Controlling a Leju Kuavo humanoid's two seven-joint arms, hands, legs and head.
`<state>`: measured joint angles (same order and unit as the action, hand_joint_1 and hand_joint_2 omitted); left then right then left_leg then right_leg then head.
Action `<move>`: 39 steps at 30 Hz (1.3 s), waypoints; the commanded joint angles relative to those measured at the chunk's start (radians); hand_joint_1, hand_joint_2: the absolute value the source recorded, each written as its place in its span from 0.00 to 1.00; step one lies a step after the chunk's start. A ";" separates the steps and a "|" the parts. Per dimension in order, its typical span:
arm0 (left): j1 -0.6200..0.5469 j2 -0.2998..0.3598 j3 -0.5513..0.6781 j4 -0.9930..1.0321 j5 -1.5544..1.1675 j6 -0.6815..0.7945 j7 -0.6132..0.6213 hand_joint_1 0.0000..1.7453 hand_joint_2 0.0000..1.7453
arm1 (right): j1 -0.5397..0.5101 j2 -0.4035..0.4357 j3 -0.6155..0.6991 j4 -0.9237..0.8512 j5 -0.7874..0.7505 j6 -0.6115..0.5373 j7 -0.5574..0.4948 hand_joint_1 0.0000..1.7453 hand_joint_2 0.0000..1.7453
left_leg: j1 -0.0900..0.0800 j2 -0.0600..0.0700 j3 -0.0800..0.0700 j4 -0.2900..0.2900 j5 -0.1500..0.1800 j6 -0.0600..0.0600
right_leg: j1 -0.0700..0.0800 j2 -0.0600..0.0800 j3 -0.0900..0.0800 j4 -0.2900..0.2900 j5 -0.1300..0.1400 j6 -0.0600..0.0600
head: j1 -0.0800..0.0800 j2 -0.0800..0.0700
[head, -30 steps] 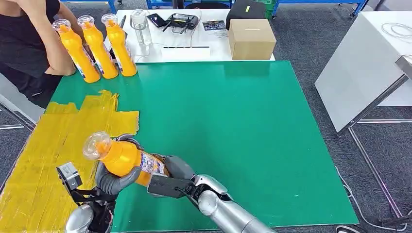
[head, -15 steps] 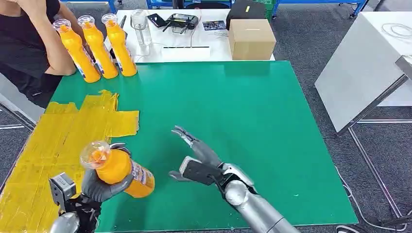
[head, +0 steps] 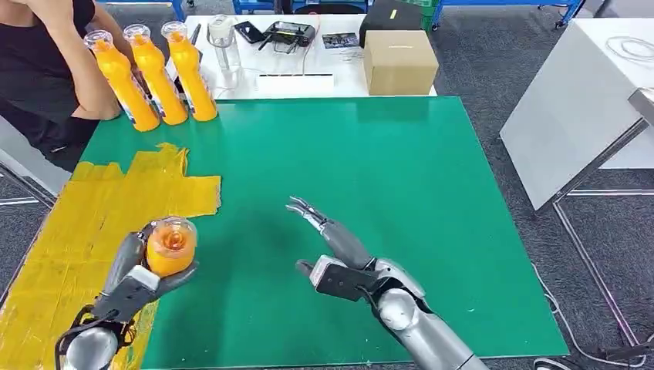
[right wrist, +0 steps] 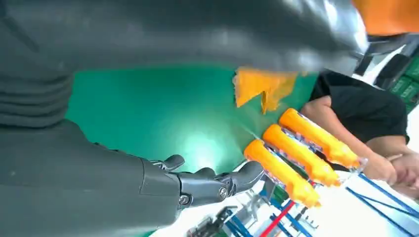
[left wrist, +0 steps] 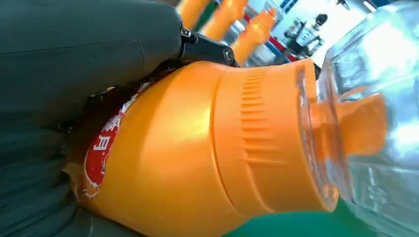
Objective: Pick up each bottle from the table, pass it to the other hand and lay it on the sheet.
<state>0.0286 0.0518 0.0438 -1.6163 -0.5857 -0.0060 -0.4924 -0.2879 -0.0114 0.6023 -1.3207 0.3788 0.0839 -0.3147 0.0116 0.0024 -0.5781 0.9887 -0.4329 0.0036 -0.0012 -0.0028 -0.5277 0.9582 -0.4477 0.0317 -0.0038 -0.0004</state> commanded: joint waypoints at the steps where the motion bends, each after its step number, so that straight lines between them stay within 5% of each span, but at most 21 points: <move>1: -0.160 0.088 -0.128 0.332 -0.648 0.392 0.225 1.00 1.00 | -0.047 -0.033 0.018 0.007 -0.005 0.018 -0.003 0.00 0.00 | -0.001 -0.004 0.002 -0.002 0.001 0.000 | -0.001 -0.003 0.003 -0.001 0.000 0.000 | 0.000 0.000; 15: -0.222 0.187 -0.111 0.668 -0.760 0.400 0.254 1.00 1.00 | -0.099 -0.033 0.052 0.045 -0.033 0.031 -0.019 0.00 0.00 | 0.000 0.001 0.002 -0.001 0.000 0.000 | 0.000 0.001 0.002 0.000 0.000 0.000 | 0.000 0.000; 35: -0.208 0.204 -0.112 0.662 -0.739 0.374 0.224 1.00 1.00 | -0.101 -0.035 0.053 0.045 -0.035 0.031 -0.021 0.00 0.00 | 0.000 0.001 0.005 -0.001 0.000 0.000 | 0.000 0.002 0.005 0.000 0.000 0.000 | 0.000 0.000; 39: -0.205 0.265 -0.131 0.673 -0.640 0.252 0.131 1.00 1.00 | -0.118 -0.033 0.055 0.059 -0.041 0.037 -0.028 0.00 0.00 | 0.000 0.003 0.007 -0.001 -0.001 0.000 | 0.000 0.004 0.006 0.000 0.000 0.000 | 0.000 0.000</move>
<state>-0.1725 0.2499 -0.0484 -1.0357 -1.3115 0.3646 -0.2797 -0.3436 -0.0336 0.6367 -1.3340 0.3448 0.1110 -0.3346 0.0118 0.0023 -0.5743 0.9882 -0.4325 0.0037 -0.0010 -0.0027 -0.5229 0.9588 -0.4476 0.0316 -0.0034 -0.0004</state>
